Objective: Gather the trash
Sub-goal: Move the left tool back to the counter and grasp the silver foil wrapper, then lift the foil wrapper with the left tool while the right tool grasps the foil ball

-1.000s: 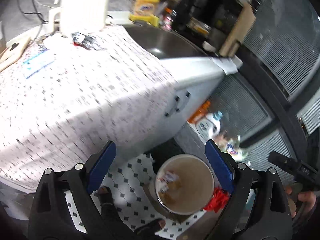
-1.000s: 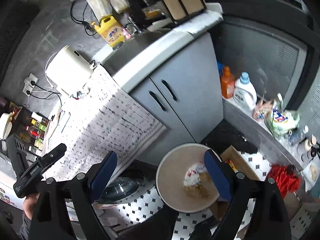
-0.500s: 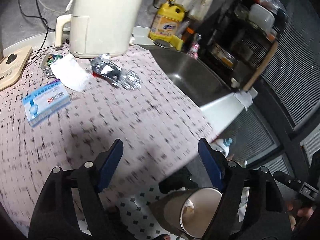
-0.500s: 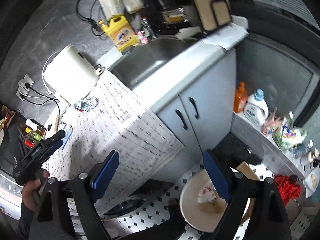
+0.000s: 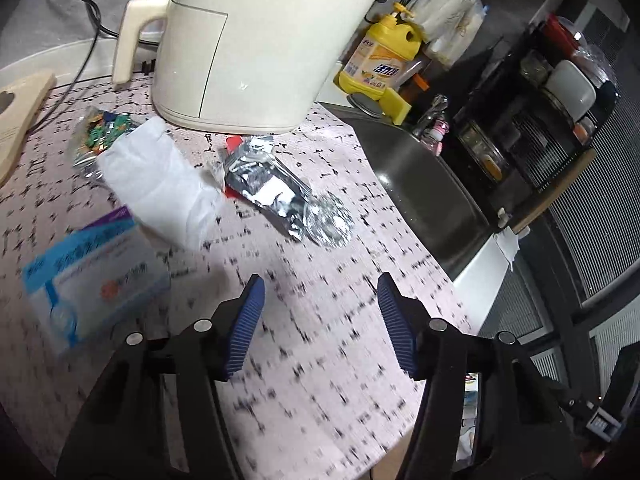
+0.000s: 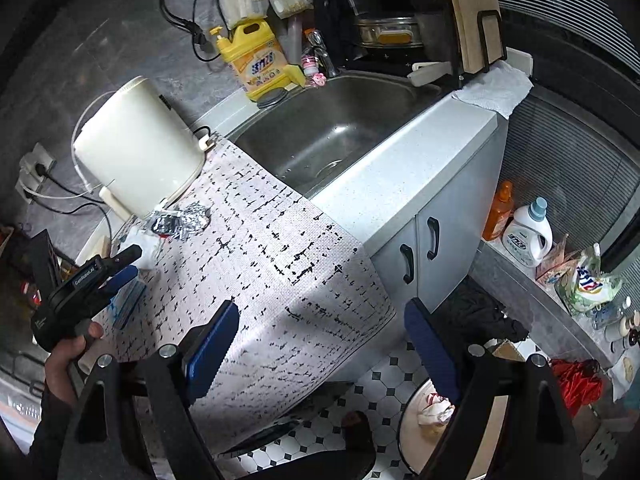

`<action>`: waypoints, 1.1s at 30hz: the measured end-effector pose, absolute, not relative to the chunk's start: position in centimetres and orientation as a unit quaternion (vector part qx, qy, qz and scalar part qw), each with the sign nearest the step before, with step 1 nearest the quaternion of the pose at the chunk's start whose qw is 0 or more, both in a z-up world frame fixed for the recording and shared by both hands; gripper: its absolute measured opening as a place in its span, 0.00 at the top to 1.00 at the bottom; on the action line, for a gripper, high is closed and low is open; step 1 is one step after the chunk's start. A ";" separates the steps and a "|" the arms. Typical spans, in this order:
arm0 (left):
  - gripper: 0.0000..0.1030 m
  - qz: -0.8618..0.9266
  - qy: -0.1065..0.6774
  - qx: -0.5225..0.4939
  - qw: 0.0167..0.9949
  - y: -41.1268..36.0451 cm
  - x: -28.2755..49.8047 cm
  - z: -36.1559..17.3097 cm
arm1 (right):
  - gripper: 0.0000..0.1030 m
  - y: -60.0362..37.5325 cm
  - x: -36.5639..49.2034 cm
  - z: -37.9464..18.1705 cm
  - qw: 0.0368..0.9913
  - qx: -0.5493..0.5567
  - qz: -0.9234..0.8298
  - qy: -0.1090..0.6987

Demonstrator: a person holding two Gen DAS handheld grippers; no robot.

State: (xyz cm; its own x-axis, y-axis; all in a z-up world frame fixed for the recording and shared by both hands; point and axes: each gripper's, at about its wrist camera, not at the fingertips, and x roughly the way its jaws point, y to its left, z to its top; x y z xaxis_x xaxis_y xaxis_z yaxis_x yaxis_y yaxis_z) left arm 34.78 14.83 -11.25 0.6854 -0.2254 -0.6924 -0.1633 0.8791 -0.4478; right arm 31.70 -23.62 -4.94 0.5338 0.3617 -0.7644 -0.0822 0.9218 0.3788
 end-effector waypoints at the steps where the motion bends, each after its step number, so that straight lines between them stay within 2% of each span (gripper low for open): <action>1: 0.46 -0.018 0.398 -0.247 0.883 15.1 35.3 -11.5 | 0.19 -23.3 31.8 -5.1 0.863 0.151 0.123 0.467; 5: 0.51 -0.024 0.408 -0.260 0.875 16.2 37.8 -12.8 | 0.20 -22.6 32.1 -5.5 0.862 0.152 0.102 0.473; 18: 0.55 -0.033 0.418 -0.319 0.850 17.8 42.4 -16.1 | 0.20 -21.1 33.2 -6.2 0.860 0.147 0.067 0.484; 22: 0.68 -0.046 0.418 -0.345 0.839 18.2 42.9 -17.0 | 0.20 -19.2 34.2 -6.0 0.861 0.137 0.079 0.484; 23: 0.76 -0.047 0.418 -0.349 0.838 18.3 42.9 -17.2 | 0.20 -18.8 34.5 -6.0 0.861 0.135 0.082 0.484; 24: 0.80 -0.049 0.416 -0.353 0.836 18.4 42.9 -17.3 | 0.20 -18.4 34.7 -6.1 0.860 0.134 0.085 0.484; 26: 0.97 -0.053 0.414 -0.355 0.837 18.6 42.8 -17.2 | 0.20 -17.5 35.3 -6.1 0.859 0.130 0.091 0.486; 33: 0.99 -0.069 0.392 -0.338 0.853 19.0 41.6 -14.9 | 0.21 -13.6 37.4 -6.4 0.854 0.108 0.130 0.492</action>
